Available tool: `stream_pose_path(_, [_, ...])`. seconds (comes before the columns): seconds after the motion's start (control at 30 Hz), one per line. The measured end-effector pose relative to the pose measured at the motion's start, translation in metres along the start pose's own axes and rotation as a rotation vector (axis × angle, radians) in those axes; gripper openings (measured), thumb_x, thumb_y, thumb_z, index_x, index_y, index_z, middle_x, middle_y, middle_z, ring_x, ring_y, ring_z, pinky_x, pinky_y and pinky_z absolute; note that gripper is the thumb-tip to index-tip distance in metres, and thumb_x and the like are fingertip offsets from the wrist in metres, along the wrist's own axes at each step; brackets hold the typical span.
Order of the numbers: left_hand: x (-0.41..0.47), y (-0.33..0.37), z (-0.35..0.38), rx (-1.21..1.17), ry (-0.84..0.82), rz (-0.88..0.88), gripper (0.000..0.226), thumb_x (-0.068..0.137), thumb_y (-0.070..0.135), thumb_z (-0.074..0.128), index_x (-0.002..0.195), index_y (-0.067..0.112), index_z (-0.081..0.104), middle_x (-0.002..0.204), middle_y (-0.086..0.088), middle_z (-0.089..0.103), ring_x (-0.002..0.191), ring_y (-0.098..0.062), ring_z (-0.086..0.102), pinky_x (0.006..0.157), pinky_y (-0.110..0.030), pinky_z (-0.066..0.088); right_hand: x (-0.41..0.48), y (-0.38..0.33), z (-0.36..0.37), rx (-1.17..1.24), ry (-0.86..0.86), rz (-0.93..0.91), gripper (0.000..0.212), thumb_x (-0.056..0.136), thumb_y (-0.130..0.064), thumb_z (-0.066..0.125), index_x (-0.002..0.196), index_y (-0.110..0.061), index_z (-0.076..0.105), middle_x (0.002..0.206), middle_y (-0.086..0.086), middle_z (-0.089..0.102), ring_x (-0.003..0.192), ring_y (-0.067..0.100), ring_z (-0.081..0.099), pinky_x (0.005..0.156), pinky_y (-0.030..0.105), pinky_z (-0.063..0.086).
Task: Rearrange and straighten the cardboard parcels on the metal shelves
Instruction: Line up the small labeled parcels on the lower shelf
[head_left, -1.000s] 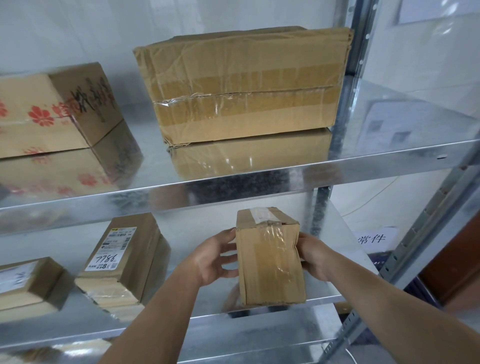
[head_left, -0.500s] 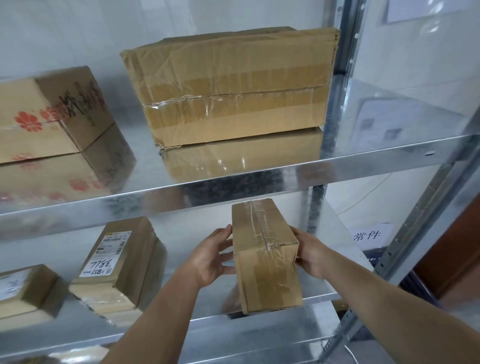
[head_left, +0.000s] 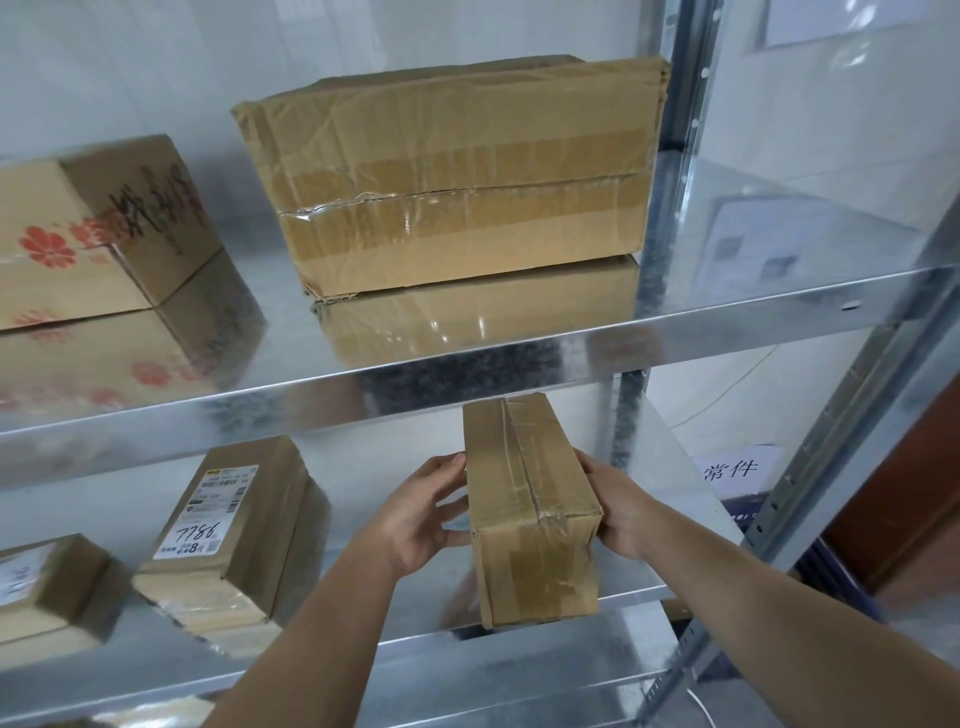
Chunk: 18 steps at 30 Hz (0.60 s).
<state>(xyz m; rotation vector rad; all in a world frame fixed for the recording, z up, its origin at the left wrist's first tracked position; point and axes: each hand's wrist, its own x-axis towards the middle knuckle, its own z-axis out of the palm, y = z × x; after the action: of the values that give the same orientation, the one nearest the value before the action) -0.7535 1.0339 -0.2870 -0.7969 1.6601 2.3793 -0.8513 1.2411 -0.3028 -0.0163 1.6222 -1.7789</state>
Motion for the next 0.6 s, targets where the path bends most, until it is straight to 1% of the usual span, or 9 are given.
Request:
stream_pose_path(0.1, [0.0013, -0.0005, 0.0001, -0.019, 0.002, 0.007, 0.028, 0.096, 0.038, 0.065, 0.115, 0.019, 0.064, 0.120, -0.003, 0.069, 0.113, -0.028, 0.062, 0.068, -0.043, 0.057, 0.0010, -0.0004, 0.0013, 0.022, 0.000, 0.000, 0.034, 0.110, -0.029, 0.045, 0.139, -0.027, 0.063, 0.112, 0.007, 0.077, 0.108, 0.028, 0.072, 0.098, 0.044, 0.057])
stream_pose_path(0.17, [0.0015, -0.0012, -0.0003, -0.033, 0.007, 0.011, 0.024, 0.096, 0.036, 0.065, 0.113, 0.019, 0.065, 0.120, -0.003, 0.069, 0.114, -0.028, 0.061, 0.070, -0.044, 0.057, 0.0005, -0.0014, 0.0023, 0.027, 0.008, -0.010, 0.033, 0.110, -0.029, 0.046, 0.137, -0.028, 0.064, 0.112, 0.006, 0.077, 0.108, 0.027, 0.071, 0.100, 0.044, 0.056])
stream_pose_path(0.3, [0.0010, -0.0009, -0.0009, -0.050, 0.010, 0.015, 0.027, 0.096, 0.035, 0.065, 0.117, 0.018, 0.064, 0.123, -0.004, 0.068, 0.117, -0.030, 0.061, 0.073, -0.046, 0.057, 0.0026, -0.0012, 0.0017, 0.023, 0.011, -0.022, 0.033, 0.110, -0.028, 0.047, 0.138, -0.029, 0.064, 0.116, 0.007, 0.076, 0.112, 0.028, 0.070, 0.104, 0.048, 0.054])
stream_pose_path(0.4, [0.0001, -0.0005, -0.0009, -0.050, 0.010, 0.011, 0.031, 0.095, 0.037, 0.066, 0.119, 0.019, 0.064, 0.126, -0.004, 0.067, 0.119, -0.030, 0.060, 0.077, -0.047, 0.056, 0.0044, -0.0006, 0.0009, 0.020, 0.026, -0.015, 0.033, 0.110, -0.028, 0.045, 0.136, -0.028, 0.065, 0.114, 0.008, 0.076, 0.109, 0.028, 0.071, 0.099, 0.045, 0.057])
stream_pose_path(0.5, [-0.0036, 0.0009, 0.0014, -0.035, 0.007, 0.005, 0.033, 0.095, 0.039, 0.066, 0.123, 0.021, 0.064, 0.123, -0.002, 0.067, 0.118, -0.028, 0.059, 0.079, -0.047, 0.054, 0.0071, 0.0010, -0.0004, -0.026, 0.056, -0.001, 0.033, 0.110, -0.028, 0.045, 0.137, -0.026, 0.064, 0.113, 0.007, 0.077, 0.108, 0.027, 0.072, 0.095, 0.042, 0.058])
stream_pose_path(0.6, [-0.0063, 0.0029, 0.0037, -0.044, 0.007, 0.002, 0.032, 0.096, 0.039, 0.063, 0.123, 0.023, 0.066, 0.124, -0.001, 0.065, 0.117, -0.027, 0.058, 0.081, -0.047, 0.054, 0.0078, 0.0001, 0.0001, -0.109, 0.103, 0.012, 0.033, 0.109, -0.027, 0.045, 0.136, -0.019, 0.064, 0.112, 0.008, 0.076, 0.106, 0.028, 0.071, 0.094, 0.042, 0.058])
